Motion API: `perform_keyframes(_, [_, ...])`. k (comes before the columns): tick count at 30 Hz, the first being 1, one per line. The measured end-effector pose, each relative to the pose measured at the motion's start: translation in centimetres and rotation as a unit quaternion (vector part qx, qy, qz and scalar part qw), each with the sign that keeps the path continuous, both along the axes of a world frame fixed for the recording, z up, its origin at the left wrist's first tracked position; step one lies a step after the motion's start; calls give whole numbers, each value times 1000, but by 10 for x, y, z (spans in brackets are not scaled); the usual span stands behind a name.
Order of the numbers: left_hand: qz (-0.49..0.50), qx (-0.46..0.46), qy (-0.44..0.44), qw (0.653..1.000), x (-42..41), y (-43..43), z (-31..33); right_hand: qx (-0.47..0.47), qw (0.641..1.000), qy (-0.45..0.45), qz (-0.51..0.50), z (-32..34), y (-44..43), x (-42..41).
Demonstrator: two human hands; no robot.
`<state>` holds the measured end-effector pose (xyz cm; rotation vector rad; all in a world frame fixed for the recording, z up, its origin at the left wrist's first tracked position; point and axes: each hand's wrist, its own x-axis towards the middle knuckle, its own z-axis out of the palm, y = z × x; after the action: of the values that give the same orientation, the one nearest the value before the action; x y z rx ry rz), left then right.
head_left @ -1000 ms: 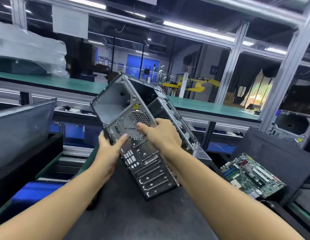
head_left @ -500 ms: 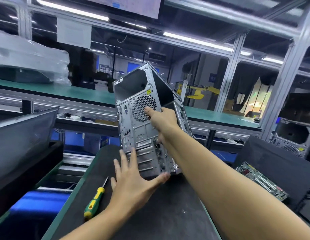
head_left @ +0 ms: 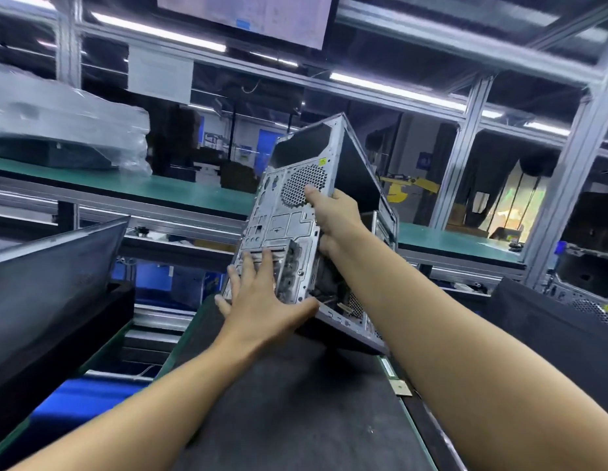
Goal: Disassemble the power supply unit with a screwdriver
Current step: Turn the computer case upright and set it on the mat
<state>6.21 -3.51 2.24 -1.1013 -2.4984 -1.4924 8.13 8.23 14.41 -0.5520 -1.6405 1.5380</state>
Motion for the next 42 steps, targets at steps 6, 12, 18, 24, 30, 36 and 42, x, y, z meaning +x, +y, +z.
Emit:
perform_keyframes(6, [-71, -1, 48, 996, -32, -4, 17, -28, 999, -14, 23, 18, 19, 8])
perform_keyframes(12, [19, 284, -187, 940, -44, 18, -19, -52, 997, 30, 42, 17, 9, -2])
perform_keyframes(18, [-10, 326, -361, 874, -37, 71, -45, -59, 994, 89, -22, 5, 15, -9])
perform_keyframes(24, [-11, 369, -302, 879, -56, 76, -7, -113, 975, 189, -12, 20, 33, -8])
perform_keyframes(30, [-19, 288, -187, 939, -93, 71, 20, -193, 956, 222, 13, 23, 51, -14])
perform_keyframes(36, [-2, 248, -159, 956, -122, 82, 42, -263, 929, 261, 13, 33, 60, -25])
perform_keyframes(42, [21, 201, -107, 974, -144, 80, 52, -299, 924, 238, -31, 16, 71, -41])
